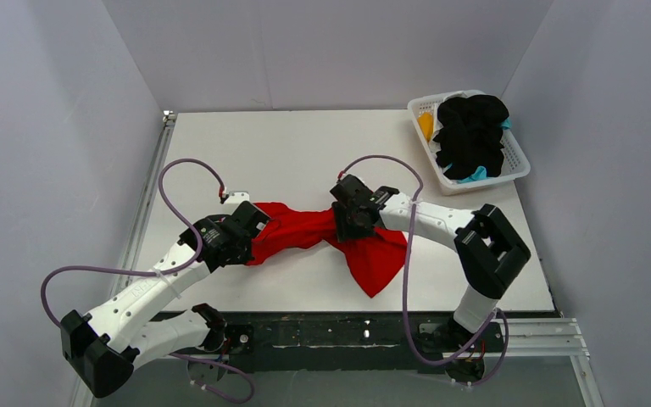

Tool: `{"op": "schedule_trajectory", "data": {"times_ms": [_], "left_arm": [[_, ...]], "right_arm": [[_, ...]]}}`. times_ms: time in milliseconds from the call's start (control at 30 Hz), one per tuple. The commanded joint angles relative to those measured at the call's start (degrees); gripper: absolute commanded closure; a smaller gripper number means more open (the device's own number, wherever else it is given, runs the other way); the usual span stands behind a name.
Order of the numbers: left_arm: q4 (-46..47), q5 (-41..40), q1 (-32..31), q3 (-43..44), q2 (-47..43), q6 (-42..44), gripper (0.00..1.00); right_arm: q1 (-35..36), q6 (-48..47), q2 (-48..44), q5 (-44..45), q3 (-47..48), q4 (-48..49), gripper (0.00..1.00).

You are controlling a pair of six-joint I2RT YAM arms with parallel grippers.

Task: Fold and stack the t-shirts
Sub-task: Flatten out the tshirt

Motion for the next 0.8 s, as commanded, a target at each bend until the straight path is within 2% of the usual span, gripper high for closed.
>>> {"op": "schedule_trajectory", "data": {"times_ms": [0, 100, 133, 233, 267, 467, 567, 767], "left_arm": [[-5.47, -1.52, 0.36, -0.67, -0.02, -0.57, 1.0], [-5.41, -2.08, 0.3, -0.76, -0.01, -0.46, 1.0], [-5.41, -2.35, 0.34, -0.71, -0.02, -0.31, 1.0], [-6.46, -4.07, 0.34, 0.0, -0.38, -0.34, 1.0], [-6.96, -4.98, 0.3, 0.42, -0.69, -0.22, 1.0], [-10.05, -11.13, 0.38, 4.75, -2.74, 0.85, 1.0], [-12.78, -15.12, 0.38, 7.27, -3.53, 1.18, 1.0], [-14.64, -17.18, 0.46, 12.29, -6.57, 2.19, 1.0]], "right_arm": [[0.2, 3.52, 3.19, 5.38, 4.84, 0.12, 0.45], [0.2, 4.77, 5.36, 9.2, 6.49, -0.15, 0.59], [0.2, 4.97, 5.58, 10.49, 6.87, -0.17, 0.66], [0.13, 5.16, 3.8, 13.37, 7.48, -1.37, 0.95], [0.01, 5.19, 2.48, 14.51, 7.78, -2.73, 0.99], [-4.21, 5.54, -10.37, 17.03, 4.88, -9.45, 0.99], [-7.6, 4.99, -19.04, 15.63, 2.0, -10.56, 0.99], [-13.76, 2.37, -35.71, 9.85, -0.14, -9.17, 0.99]]}}
